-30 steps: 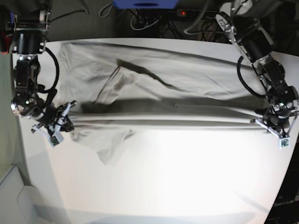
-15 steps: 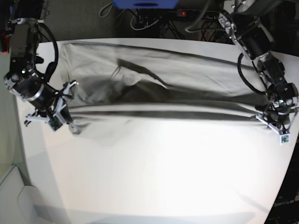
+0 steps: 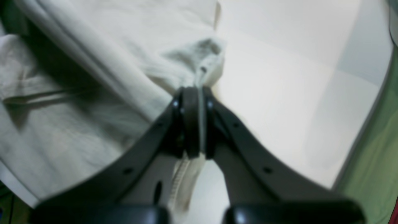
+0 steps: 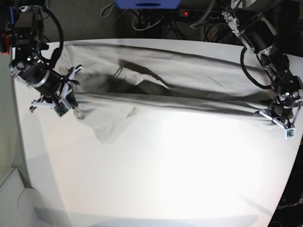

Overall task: Layout the t-shirt on the table in an organized manner, then fold the t-shirt properly
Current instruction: 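Lift the grasped edge with both grippers and fold it over the shirt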

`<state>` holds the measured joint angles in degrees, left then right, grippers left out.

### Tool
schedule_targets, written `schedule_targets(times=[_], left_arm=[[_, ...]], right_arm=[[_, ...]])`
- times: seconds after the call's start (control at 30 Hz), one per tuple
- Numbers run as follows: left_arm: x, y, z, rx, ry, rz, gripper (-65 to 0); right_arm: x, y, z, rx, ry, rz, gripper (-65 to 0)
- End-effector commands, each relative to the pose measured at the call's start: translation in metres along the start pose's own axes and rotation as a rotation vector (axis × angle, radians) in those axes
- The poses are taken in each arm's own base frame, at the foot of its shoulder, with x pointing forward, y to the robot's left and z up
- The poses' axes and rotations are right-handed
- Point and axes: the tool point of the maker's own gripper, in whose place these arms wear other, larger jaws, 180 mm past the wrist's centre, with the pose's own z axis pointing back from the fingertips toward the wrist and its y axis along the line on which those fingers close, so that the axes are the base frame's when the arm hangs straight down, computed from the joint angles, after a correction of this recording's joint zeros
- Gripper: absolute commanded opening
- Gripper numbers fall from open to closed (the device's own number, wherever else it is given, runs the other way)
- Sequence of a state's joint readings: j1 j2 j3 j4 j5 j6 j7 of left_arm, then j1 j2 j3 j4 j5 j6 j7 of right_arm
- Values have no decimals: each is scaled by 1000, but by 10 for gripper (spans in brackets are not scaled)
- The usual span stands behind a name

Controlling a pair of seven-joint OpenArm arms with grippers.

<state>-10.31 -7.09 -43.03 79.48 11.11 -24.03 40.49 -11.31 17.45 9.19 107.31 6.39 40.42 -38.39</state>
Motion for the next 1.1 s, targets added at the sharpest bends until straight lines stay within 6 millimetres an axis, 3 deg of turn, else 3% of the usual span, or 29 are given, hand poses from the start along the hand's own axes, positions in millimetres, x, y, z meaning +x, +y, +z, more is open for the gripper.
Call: schedule_targets(times=[0.0,0.17,0.33,0.57,0.67,0.73,0.87,0.97,1.07], left_arm=[[23,7,3,16,-67,-2,-646],[23,7,3,15,-67,-2,-646],[21,7,3,14,-64,-2,-646],[12,7,3,16,-44,-14,-640],[12,7,3,16,-42,-13,-628],[12,7,3,16,-39,-13,-562],[11,8,5,19,-41,-17,-353],[5,9,8,22,-37,-26,-249],[-1,7,9,3,-28,-46,-190]], right_arm=[[11,-7,3,-18,-38,10,-648],[5,-5,-1,-5,-21,0,-648],[-17,19,-16,75,38,-21,-645],[-26,18,-18,81,66,-29,-640],[-26,17,-18,79,67,-26,-563],[-29,13,-16,74,77,-15,-486],[-23,9,-13,59,64,-1,-358],[-18,4,-2,37,58,28,-342],[-8,-4,6,-1,46,38,-341]])
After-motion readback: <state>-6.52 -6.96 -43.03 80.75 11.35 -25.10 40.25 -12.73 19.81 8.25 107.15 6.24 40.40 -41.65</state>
